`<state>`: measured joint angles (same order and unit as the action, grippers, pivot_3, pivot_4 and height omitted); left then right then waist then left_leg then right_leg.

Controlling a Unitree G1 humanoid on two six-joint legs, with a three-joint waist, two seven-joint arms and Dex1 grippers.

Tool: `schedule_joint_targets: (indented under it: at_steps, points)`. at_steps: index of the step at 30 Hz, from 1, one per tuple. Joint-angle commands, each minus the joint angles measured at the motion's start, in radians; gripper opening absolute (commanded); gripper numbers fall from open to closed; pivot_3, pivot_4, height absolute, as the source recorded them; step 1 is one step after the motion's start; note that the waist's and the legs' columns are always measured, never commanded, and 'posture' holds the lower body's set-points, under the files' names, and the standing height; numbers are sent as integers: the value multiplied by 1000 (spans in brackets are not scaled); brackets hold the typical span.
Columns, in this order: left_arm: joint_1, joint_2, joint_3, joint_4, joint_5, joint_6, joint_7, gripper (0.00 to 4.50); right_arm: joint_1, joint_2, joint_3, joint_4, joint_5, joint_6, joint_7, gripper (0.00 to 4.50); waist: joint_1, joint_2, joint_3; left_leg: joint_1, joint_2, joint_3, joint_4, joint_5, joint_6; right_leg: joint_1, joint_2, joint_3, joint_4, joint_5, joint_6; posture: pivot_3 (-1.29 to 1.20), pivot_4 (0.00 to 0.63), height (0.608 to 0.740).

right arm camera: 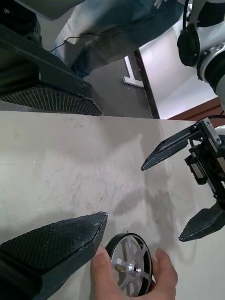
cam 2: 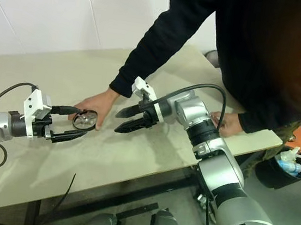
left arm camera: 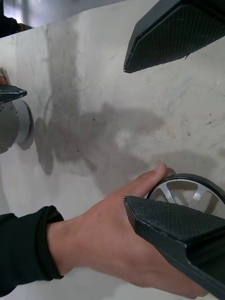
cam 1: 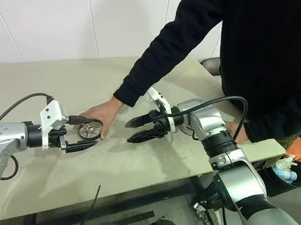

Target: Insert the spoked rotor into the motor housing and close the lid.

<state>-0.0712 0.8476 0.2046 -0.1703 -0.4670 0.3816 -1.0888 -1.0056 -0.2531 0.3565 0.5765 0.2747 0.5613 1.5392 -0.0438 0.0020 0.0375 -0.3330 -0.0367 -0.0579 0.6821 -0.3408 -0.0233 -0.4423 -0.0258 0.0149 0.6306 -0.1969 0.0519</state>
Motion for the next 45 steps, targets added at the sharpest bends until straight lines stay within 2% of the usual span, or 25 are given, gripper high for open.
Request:
schedule_joint_targets:
  at_steps: [1, 18, 25, 30, 36, 45]
  points:
    - [-7, 16, 22, -14, -7, -11, -6, 4457, -35, 9, -23, -7, 3, -5, -2, 3436, 0, 0, 0, 0, 0, 0, 0, 0, 0, 0, 0, 0, 0, 0, 0, 0, 0, 740]
    - [-48, 32, 22, -5, -17, 4, -23, 4457, -34, 17, -20, -4, -7, -16, 9, 3436, 0, 0, 0, 0, 0, 0, 0, 0, 0, 0, 0, 0, 0, 0, 0, 0, 0, 740]
    - [-27, 38, 27, -6, -11, -4, -30, 4457, -7, -20, 15, -39, -33, -32, 42, 3436, 0, 0, 0, 0, 0, 0, 0, 0, 0, 0, 0, 0, 0, 0, 0, 0, 0, 740]
    - [-8, 46, 41, -20, -15, -2, -31, 4457, 3, -76, -21, -57, -24, -22, 37, 3436, 1, 0, 0, -1, 0, 0, 0, 0, 0, 0, 0, 0, 0, 0, 0, 0, 0, 740]
    - [30, 15, 37, -69, -26, -6, 0, 4457, 86, -130, -81, -141, 11, 14, -19, 3436, 1, 0, 0, 0, 0, 0, 0, 0, 0, 0, 0, 0, 0, 0, 0, 0, 0, 740]
    - [85, -31, 48, -136, -41, -12, 38, 4457, 169, -159, -123, -257, 45, 45, -82, 3436, 2, 0, 0, 0, 0, 0, 0, 0, 0, 0, 0, 0, 0, 0, 0, 0, 0, 740]
